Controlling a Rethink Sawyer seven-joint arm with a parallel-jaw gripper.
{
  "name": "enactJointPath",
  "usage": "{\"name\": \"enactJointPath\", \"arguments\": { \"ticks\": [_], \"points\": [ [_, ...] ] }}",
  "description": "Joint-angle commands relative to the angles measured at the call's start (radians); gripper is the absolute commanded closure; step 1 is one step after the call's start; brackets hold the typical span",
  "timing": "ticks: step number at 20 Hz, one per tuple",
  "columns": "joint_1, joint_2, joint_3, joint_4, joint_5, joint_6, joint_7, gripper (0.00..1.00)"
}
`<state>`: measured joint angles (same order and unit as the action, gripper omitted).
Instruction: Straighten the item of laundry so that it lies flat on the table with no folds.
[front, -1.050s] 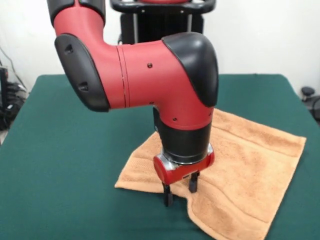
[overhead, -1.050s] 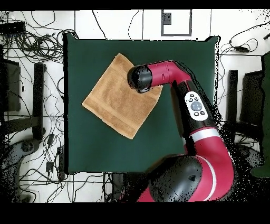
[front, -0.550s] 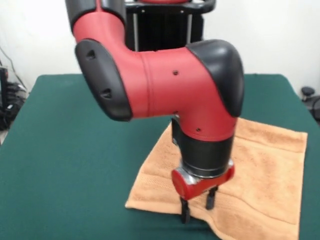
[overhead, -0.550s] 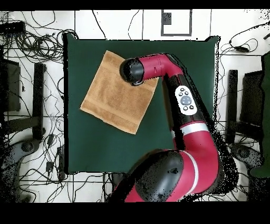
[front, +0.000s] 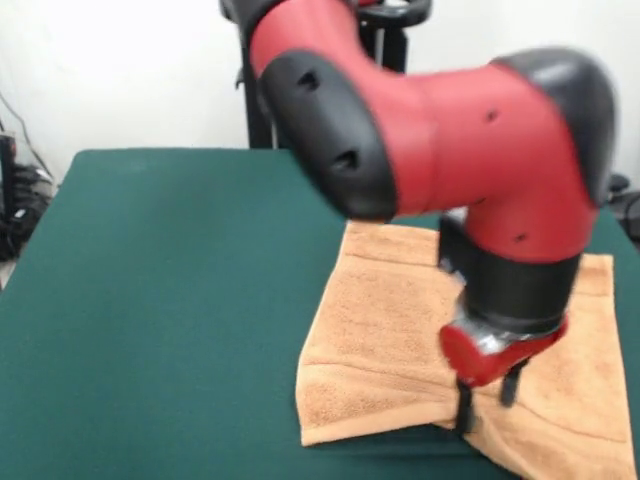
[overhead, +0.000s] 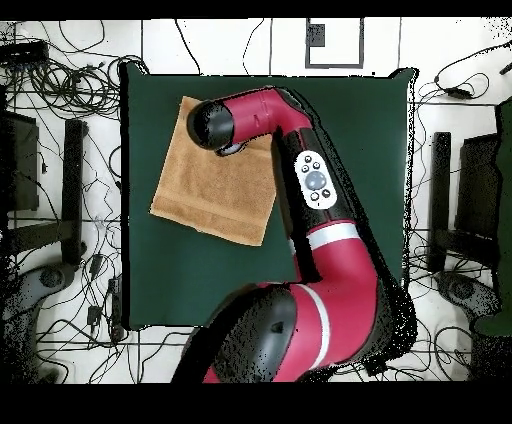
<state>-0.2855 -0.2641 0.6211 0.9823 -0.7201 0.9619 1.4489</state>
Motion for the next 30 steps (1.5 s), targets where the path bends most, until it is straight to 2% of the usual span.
{"name": "enactJointPath", "arguments": {
  "ticks": [1,5,8,11,13,17,25,30],
  "points": [
    [0.057,-0.175,-0.008,0.074,0.089,0.209,-0.049,0.0],
    [0.044,-0.34,-0.045,0.196,0.206,0.336,0.062,0.0],
    [0.04,-0.393,-0.059,0.216,0.255,0.39,0.088,0.0],
    [0.035,-0.371,-0.063,0.188,0.248,0.356,0.059,0.0],
    [0.032,-0.315,-0.065,0.134,0.227,0.336,0.032,0.0],
    [0.005,-0.246,-0.072,0.108,0.212,0.271,-0.002,0.0],
    [-0.031,-0.188,-0.093,0.157,0.183,0.12,0.012,0.0],
    [-0.023,-0.199,-0.117,0.206,0.18,0.076,0.034,0.0]
  ]
}}
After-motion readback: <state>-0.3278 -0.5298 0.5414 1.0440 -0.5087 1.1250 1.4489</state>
